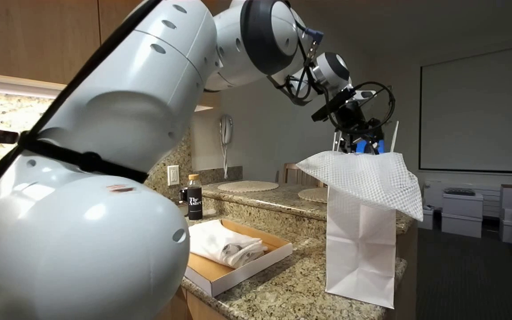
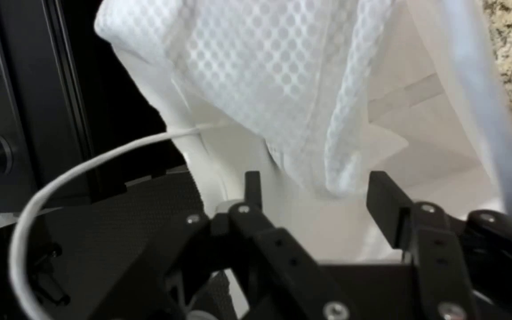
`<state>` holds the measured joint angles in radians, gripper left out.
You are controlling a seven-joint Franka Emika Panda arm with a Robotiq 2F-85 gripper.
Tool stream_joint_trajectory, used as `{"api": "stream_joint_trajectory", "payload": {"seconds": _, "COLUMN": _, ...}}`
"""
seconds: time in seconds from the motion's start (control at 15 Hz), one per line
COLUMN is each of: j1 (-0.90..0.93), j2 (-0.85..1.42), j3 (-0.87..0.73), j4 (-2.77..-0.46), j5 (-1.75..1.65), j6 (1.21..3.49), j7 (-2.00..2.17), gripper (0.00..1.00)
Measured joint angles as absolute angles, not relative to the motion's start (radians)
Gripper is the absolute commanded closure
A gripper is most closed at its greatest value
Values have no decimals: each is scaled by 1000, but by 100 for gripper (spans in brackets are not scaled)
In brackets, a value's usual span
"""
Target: Pick one towel from the table and put it in the white bag.
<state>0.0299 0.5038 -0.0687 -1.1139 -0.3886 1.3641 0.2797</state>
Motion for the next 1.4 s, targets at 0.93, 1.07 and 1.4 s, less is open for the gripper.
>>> {"api": "stream_joint_trajectory", "payload": {"seconds": 0.93, "j1": -37, "j2": 62, "j3": -89, "j4": -1442, "j5": -80, "j6": 1782, "j7": 383, "gripper": 0}}
{"api": "stream_joint_trajectory", "payload": {"seconds": 1.07, "j1": -39, "j2": -34, "j3": -102, "j4": -1535, "j5": -72, "j6": 1835, "j7": 449, "gripper": 0}}
{"api": "stream_joint_trajectory", "payload": {"seconds": 1.4, "j1": -54, "j2": -276, "j3": -94, "j4": -1783, "j5": -60, "j6": 1891, "j7": 659, "gripper": 0}}
